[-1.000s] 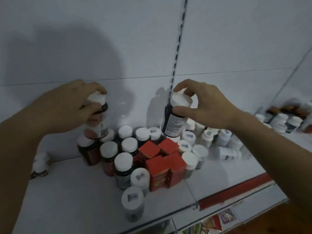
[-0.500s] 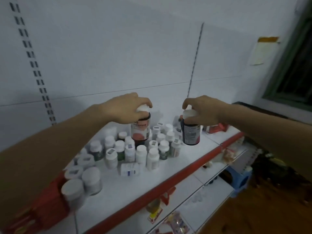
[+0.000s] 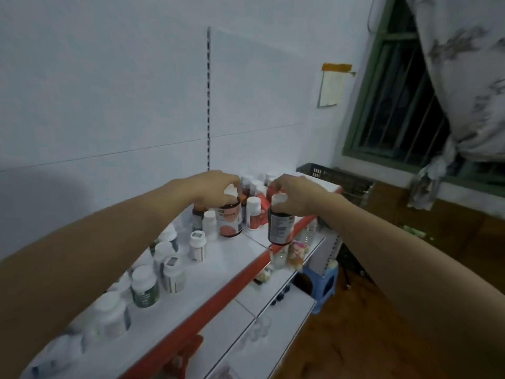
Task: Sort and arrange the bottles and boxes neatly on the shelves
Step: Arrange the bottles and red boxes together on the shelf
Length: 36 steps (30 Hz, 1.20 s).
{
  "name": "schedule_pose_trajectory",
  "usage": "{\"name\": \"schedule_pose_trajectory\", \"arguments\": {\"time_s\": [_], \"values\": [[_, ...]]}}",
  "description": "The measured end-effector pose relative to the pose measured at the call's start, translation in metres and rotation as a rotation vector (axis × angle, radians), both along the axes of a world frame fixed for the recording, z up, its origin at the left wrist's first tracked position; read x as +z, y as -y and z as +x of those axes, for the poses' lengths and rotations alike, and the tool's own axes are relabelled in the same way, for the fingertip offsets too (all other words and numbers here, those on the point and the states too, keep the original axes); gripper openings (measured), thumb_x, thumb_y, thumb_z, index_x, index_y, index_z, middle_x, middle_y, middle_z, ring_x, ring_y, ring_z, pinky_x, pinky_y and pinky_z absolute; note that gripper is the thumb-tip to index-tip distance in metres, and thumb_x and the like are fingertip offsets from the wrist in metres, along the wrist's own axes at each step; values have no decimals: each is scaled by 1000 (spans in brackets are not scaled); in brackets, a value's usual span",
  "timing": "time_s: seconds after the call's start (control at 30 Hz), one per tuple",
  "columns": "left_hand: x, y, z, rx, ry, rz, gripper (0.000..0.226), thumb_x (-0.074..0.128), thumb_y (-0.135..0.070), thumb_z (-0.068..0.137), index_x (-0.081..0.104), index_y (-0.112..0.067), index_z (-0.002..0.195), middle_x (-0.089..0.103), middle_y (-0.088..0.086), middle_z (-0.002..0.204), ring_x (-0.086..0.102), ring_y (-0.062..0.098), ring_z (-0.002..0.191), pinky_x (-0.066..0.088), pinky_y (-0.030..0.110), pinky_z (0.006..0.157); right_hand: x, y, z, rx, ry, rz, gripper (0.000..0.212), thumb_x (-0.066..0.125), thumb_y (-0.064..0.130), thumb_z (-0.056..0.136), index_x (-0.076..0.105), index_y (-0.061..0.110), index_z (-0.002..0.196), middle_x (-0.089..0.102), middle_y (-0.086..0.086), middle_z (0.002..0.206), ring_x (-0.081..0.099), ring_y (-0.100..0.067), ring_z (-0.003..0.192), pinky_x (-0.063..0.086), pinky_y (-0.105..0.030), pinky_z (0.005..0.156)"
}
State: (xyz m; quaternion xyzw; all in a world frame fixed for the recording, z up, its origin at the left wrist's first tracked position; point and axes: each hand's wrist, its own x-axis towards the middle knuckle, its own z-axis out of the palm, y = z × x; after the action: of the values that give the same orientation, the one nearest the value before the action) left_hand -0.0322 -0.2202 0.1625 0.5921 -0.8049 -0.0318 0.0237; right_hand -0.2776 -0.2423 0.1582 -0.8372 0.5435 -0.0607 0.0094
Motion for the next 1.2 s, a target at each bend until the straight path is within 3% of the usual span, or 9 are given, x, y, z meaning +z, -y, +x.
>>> {"name": "schedule_pose_trajectory", "arguments": {"time_s": [0.23, 0.43, 0.5, 0.67, 0.73, 0.87, 1.0, 1.1, 1.2], "values": [[-54, 70, -32, 26, -110, 64, 38, 57, -42, 98, 51, -35, 136, 49, 5, 120, 56, 27, 105, 48, 43, 93, -54, 91, -16, 9, 149, 15, 45, 68, 41, 86, 53, 21, 124, 62, -3, 119, 52, -19, 91, 42, -32, 72], [-108, 110, -53, 253, -234, -24, 37, 57, -39, 96, 47, -44, 131, 39, 4, 128, 59, 29, 95, 53, 41, 76, -100, 153, -15, 53, 257, 24, 46, 69, 43, 85, 55, 20, 123, 63, -2, 120, 61, -24, 102, 54, -42, 82], [-130, 115, -62, 311, -333, -19, 42, 60, -37, 96, 47, -43, 135, 38, 1, 125, 60, 28, 98, 54, 41, 80, -122, 166, -12, 73, 266, 45, 51, 70, 43, 87, 55, 19, 129, 63, -6, 120, 61, -28, 106, 52, -41, 85], [-178, 112, -96, 512, -594, -285, 57, 66, -25, 95, 44, -38, 146, 45, -3, 129, 54, 22, 116, 49, 41, 95, -177, 162, -23, 129, 793, 245, 83, 81, 31, 83, 36, 23, 152, 55, 1, 143, 55, -18, 126, 49, -39, 103], [-189, 104, -107, 605, -710, -374, 61, 72, -26, 91, 44, -42, 143, 44, -5, 133, 52, 21, 121, 49, 42, 101, -202, 150, -41, 123, 867, 368, 92, 84, 30, 81, 28, 32, 153, 47, 6, 147, 54, -10, 125, 50, -36, 104], [-206, 73, -120, 788, -607, -377, 86, 74, -45, 86, 20, -49, 152, 45, -6, 143, 57, 20, 113, 56, 42, 88, -235, 137, -74, 339, 657, 316, 71, 76, 29, 90, 37, 29, 149, 41, 11, 141, 42, 2, 121, 32, -1, 101], [-201, 47, -125, 974, -563, -459, 75, 72, -45, 86, 33, -39, 150, 53, -9, 119, 56, 12, 89, 52, 35, 75, -227, 144, -73, 479, 433, 263, 53, 65, 36, 96, 48, 24, 145, 44, 5, 145, 40, -14, 134, 35, -24, 113], [-188, 21, -120, 1035, -434, -416, 42, 67, -45, 90, 57, -33, 129, 57, -14, 107, 56, 6, 78, 54, 37, 73, -207, 148, -55, 671, 219, 302, 46, 59, 43, 98, 55, 23, 139, 54, 2, 135, 47, -20, 127, 45, -34, 105], [-179, -26, -109, 1158, -356, -389, 30, 65, -41, 92, 61, -31, 121, 58, -14, 102, 57, 7, 76, 52, 34, 70, -183, 143, -23, 905, 69, 391, 55, 58, 52, 96, 52, 23, 142, 56, 1, 131, 52, -20, 122, 48, -36, 100]]}}
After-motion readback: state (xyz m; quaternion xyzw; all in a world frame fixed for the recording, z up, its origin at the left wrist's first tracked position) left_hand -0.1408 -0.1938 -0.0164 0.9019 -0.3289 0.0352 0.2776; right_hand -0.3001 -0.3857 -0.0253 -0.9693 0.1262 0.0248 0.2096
